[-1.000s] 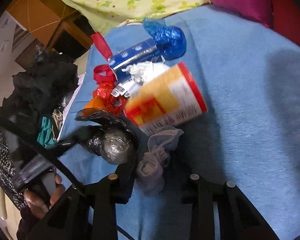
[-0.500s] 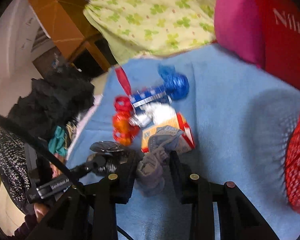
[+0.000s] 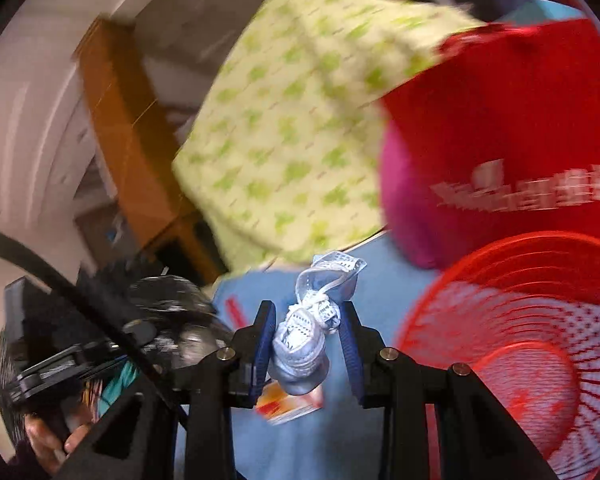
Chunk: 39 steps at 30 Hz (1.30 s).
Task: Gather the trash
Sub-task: 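Carry both items to the red mesh basket and open both tools, then grasp the yellow-red medicine box with right tool while left tool grasps orange wrapped bag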
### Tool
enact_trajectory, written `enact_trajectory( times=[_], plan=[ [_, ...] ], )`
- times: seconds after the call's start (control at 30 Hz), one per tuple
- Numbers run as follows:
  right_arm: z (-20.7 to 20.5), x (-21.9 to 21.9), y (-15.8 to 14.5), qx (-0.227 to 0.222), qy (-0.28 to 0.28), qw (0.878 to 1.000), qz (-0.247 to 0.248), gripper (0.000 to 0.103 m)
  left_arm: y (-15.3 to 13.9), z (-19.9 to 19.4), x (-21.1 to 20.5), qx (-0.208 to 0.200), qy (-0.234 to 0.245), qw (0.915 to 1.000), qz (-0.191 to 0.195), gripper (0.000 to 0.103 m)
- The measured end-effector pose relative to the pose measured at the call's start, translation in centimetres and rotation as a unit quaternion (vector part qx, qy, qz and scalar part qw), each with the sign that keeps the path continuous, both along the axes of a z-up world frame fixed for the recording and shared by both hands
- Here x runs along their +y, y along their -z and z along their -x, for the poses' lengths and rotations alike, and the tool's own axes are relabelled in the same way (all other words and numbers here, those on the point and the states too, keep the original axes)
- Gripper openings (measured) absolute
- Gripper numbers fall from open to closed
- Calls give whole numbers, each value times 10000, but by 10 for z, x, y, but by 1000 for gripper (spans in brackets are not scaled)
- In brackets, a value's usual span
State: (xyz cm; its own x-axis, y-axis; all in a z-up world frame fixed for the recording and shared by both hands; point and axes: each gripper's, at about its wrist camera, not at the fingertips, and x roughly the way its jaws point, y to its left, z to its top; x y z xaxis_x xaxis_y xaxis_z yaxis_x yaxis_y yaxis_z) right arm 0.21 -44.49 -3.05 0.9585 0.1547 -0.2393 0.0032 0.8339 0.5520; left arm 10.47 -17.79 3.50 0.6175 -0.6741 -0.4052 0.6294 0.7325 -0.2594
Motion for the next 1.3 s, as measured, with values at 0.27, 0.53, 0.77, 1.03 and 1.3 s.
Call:
enact_trajectory(
  times=[0.27,0.53,0.77,1.03,1.3],
  plan=[
    [35,-88,14,112,1060,9917,-713,37,12,4,-114,30,693,9969,-363,45],
    [41,-107,19,221,1271,9855,-1103,74,30,-1,-134,325,609,9964,-485,70],
    [44,-69,1,-101,1086,9925,-560,74,40,-7,-38,329,-271,9981,-437,72],
    [18,35,-23,-635,-70,9975,316,74,81,-16,139,662,-2377,9666,-696,73],
    [-60,127,13,769,-1135,9890,563,75,126,-22,215,1085,-3210,9390,-591,73]
  ],
)
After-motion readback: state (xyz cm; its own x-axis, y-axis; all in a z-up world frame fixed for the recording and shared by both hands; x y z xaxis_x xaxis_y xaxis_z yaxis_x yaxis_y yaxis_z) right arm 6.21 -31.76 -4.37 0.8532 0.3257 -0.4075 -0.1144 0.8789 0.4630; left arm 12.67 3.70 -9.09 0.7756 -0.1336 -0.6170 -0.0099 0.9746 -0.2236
